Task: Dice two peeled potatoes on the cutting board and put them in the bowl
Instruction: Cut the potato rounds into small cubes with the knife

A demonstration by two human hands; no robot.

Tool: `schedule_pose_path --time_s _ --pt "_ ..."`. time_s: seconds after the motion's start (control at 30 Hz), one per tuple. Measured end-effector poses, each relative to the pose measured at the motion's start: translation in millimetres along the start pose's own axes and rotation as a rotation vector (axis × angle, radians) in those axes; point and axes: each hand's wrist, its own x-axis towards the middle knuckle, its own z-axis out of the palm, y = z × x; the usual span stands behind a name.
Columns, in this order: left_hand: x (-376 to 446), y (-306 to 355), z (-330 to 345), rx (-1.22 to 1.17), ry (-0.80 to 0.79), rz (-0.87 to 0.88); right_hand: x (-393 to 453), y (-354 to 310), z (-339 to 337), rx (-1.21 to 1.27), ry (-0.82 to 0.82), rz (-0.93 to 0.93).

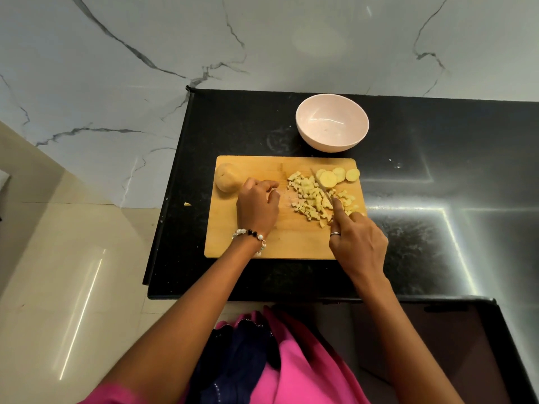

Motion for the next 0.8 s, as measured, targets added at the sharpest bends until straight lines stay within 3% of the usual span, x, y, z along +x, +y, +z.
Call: schedule_pose_path --time_s 0.13,0.23,0.37,0.5,0.63,0.8 --pt "3.6 21.4 16.6 0.130 -0.033 0.532 1.7 20.1 1.5 -0.188 0.094 -0.094" --pt "5.9 24.3 31.9 0.308 -0.068 0.662 0.5 32.8 -2.3 -0.231 0.160 -0.072" --pt "6.9 22.6 45.2 0.417 0.014 0.544 -3.0 54.2 -3.9 -0.196 0.146 -0.035" --pt "18.0 28.6 49.9 0.390 0.039 0.378 -6.0 64.1 -2.3 -0.006 0.131 0.140" --pt "29.2 49.1 58.0 0.317 -0.159 0.288 -1.2 61.5 -0.1 0.150 0.074 0.261" --pt "40.8 66.8 72.2 0.552 -0.283 0.235 8.4 54.2 1.5 0.199 0.019 0.294"
